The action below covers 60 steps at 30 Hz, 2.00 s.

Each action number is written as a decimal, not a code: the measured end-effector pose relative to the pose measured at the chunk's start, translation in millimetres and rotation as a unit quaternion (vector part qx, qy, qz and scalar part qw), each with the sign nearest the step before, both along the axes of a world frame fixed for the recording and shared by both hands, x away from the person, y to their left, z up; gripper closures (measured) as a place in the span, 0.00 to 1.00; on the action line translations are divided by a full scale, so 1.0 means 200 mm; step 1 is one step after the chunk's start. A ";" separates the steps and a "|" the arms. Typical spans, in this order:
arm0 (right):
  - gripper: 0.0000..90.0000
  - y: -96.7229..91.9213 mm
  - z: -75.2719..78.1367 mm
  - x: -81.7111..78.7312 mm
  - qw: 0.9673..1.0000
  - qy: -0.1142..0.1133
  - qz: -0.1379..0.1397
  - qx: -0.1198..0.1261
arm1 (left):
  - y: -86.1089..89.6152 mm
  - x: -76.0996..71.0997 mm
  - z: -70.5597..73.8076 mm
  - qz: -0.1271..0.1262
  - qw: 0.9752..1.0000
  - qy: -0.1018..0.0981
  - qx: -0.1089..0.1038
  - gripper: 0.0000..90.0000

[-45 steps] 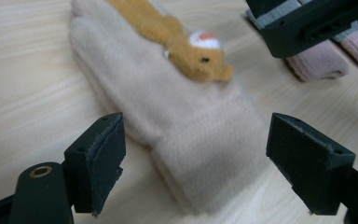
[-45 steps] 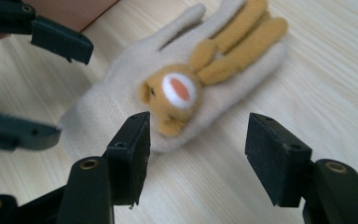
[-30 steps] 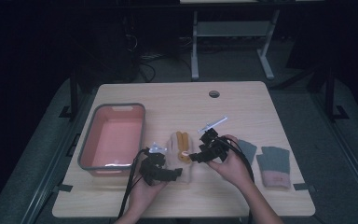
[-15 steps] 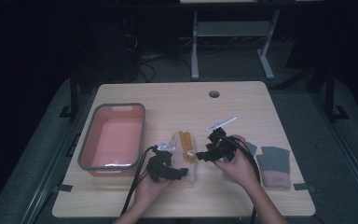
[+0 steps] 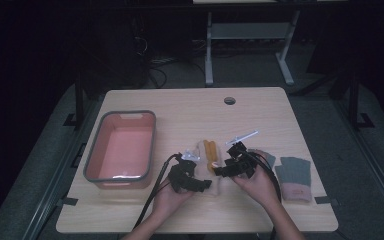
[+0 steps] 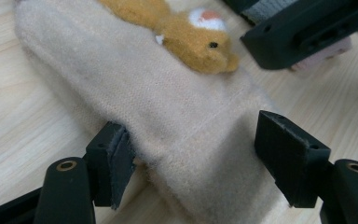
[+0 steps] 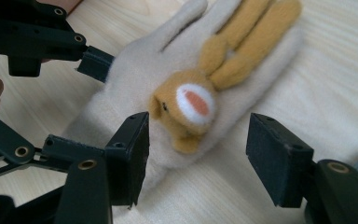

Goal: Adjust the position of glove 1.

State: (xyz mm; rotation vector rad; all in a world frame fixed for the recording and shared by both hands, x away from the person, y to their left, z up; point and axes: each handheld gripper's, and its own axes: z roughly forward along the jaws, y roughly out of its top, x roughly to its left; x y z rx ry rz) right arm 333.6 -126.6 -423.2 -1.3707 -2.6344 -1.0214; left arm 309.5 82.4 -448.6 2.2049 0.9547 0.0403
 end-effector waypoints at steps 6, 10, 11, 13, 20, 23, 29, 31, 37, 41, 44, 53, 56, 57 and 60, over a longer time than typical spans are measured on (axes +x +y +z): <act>0.43 0.00 -0.04 -0.01 1.000 0.021 -0.013 0.007 | 0.05 -0.01 0.02 0.009 0.999 0.028 -0.024 0.27; 0.43 -0.01 -0.06 -0.02 0.999 0.028 -0.021 0.023 | 0.07 -0.03 0.02 0.012 0.999 0.037 -0.024 0.29; 0.43 -0.01 -0.07 -0.02 0.999 0.034 -0.026 0.026 | 0.07 -0.04 0.02 0.011 0.999 0.041 -0.024 0.30; 0.43 0.00 -0.08 -0.02 0.998 0.041 -0.026 0.029 | 0.07 -0.04 0.02 0.010 0.999 0.043 -0.021 0.36; 0.44 0.00 -0.12 -0.03 0.996 0.064 -0.048 0.045 | 0.07 -0.05 0.00 0.014 0.998 0.052 -0.010 0.50; 0.45 -0.01 -0.15 -0.03 0.993 0.079 -0.060 0.061 | 0.08 -0.04 0.00 0.014 0.998 0.063 -0.007 0.54; 0.47 -0.01 -0.18 -0.04 0.989 0.093 -0.077 0.080 | 0.09 -0.03 -0.01 0.012 0.997 0.072 -0.002 0.56; 0.49 0.00 -0.18 -0.04 0.988 0.097 -0.084 0.090 | 0.09 -0.03 -0.01 0.009 0.997 0.073 0.001 0.57; 0.55 0.01 -0.20 -0.04 0.984 0.108 -0.085 0.109 | 0.09 -0.02 -0.01 -0.001 0.997 0.075 0.005 0.59; 0.60 0.02 -0.21 -0.03 0.980 0.122 -0.085 0.129 | 0.09 -0.02 -0.01 -0.002 0.997 0.078 0.003 0.60; 0.64 0.02 -0.22 -0.03 0.978 0.132 -0.088 0.137 | 0.09 -0.01 -0.01 -0.001 0.997 0.080 0.001 0.61; 0.76 0.03 -0.25 -0.01 0.974 0.143 -0.083 0.158 | 0.10 0.01 -0.02 0.003 0.995 0.094 -0.021 0.67; 0.83 0.03 -0.25 0.00 0.974 0.140 -0.076 0.163 | 0.11 0.03 -0.02 0.002 0.994 0.103 -0.032 0.73; 0.84 0.02 -0.25 0.00 0.974 0.138 -0.075 0.163 | 0.11 0.03 -0.03 0.006 0.993 0.108 -0.040 0.73; 0.86 0.02 -0.24 0.00 0.974 0.139 -0.070 0.164 | 0.12 0.04 -0.03 0.007 0.992 0.116 -0.049 0.76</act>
